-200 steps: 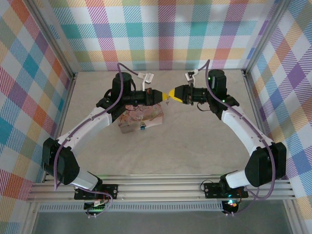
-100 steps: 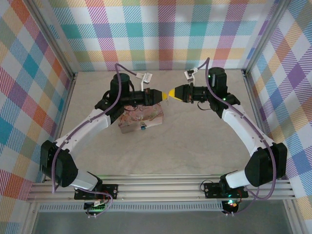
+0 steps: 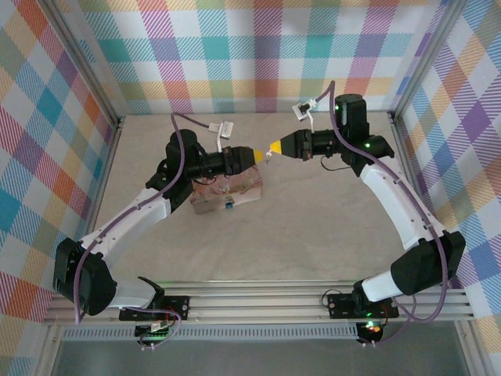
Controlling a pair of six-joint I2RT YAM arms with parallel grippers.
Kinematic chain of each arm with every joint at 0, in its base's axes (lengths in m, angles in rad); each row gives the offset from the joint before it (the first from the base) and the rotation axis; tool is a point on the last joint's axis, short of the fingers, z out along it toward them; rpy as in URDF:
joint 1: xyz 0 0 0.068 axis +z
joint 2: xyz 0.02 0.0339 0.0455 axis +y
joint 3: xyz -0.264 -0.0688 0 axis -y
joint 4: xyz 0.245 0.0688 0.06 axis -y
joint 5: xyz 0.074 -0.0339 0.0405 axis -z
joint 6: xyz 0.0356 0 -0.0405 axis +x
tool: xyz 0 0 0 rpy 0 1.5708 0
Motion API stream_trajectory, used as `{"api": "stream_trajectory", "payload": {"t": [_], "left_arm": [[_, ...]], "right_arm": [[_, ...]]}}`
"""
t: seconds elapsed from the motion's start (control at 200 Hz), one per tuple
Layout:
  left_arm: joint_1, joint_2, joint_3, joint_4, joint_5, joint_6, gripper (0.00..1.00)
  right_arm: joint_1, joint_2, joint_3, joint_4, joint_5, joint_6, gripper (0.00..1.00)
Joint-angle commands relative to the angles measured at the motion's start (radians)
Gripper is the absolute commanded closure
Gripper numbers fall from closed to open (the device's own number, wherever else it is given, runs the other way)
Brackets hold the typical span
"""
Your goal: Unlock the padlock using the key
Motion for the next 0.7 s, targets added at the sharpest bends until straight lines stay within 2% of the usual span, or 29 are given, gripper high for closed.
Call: {"api": "stream_trajectory", "payload": {"t": [0.0,0.14,0.295,0.525,0.695], "left_arm": [[-0.021,-0.002,-0.006,0.129,0.027,-0.047,0.62],[-0.038,0.002,-0.005,0.148,0.022,-0.058,0.62],[-0.055,0.010,-0.009,0.147,0.021,-0.062,0.66],[-0.058,-0.004,-0.035,0.128,-0.006,-0.051,0.65],[-0.061,-0.001,-0.037,0.141,0.012,-0.068,0.70]], "right_arm": [[0.003,0.010,0.020,-0.039,-0.055,-0.075,1.00],[0.002,0.004,0.011,-0.055,-0.047,-0.095,1.00],[0.003,-0.007,-0.014,-0.005,-0.050,-0.057,1.00],[0.003,-0.023,-0.031,0.024,-0.052,-0.028,1.00],[0.003,-0.033,-0.045,0.053,-0.053,-0.001,1.00]]}}
